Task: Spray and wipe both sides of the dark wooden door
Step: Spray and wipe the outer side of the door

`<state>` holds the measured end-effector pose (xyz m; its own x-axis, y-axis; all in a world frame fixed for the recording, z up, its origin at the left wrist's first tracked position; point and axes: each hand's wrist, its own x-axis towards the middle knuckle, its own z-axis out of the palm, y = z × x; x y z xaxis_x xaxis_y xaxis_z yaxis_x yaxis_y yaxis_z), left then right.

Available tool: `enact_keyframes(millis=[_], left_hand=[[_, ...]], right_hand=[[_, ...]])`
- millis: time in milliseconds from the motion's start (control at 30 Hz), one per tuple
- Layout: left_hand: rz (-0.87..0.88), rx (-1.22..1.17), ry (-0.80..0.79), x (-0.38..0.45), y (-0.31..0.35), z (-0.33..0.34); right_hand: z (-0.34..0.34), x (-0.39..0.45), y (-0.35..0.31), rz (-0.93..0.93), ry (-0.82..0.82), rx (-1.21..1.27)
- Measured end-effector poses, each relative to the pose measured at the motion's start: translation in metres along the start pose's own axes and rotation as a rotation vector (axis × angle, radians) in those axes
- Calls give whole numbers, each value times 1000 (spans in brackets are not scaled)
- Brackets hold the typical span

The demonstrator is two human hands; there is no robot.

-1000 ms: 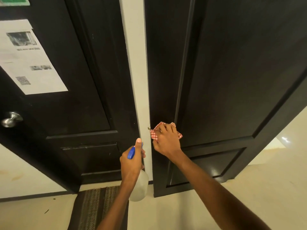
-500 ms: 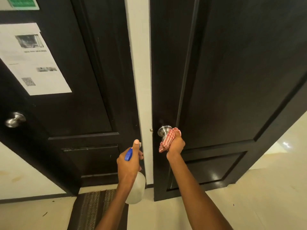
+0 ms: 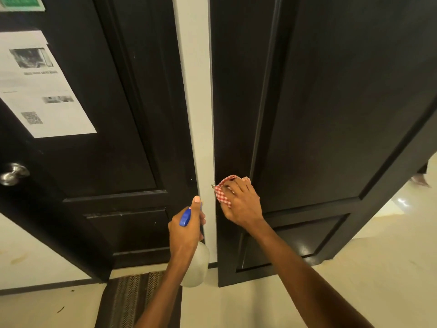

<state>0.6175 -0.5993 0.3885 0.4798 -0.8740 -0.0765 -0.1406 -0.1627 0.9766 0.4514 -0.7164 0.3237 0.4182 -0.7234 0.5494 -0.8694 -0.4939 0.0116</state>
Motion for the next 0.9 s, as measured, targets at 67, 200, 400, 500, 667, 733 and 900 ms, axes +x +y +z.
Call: enact_keyframes(millis=[67, 200, 400, 500, 667, 733, 900], left_hand=[[-4, -8, -14, 2, 2, 3], [3, -30, -11, 4, 5, 3], [35, -5, -26, 9, 7, 5], [39, 0, -48, 9, 11, 10], [40, -9, -55, 7, 12, 15], [36, 5, -50, 6, 11, 15], [47, 12, -57, 4, 7, 13]], right_hand=[[0, -8, 2, 222, 69, 187], [3, -5, -24, 730, 274, 666], [3, -6, 2, 154, 107, 121], [2, -7, 13, 211, 77, 186], [15, -15, -19, 938, 360, 1025], [18, -8, -28, 1220, 453, 1371], [20, 0, -42, 1570, 520, 2097]])
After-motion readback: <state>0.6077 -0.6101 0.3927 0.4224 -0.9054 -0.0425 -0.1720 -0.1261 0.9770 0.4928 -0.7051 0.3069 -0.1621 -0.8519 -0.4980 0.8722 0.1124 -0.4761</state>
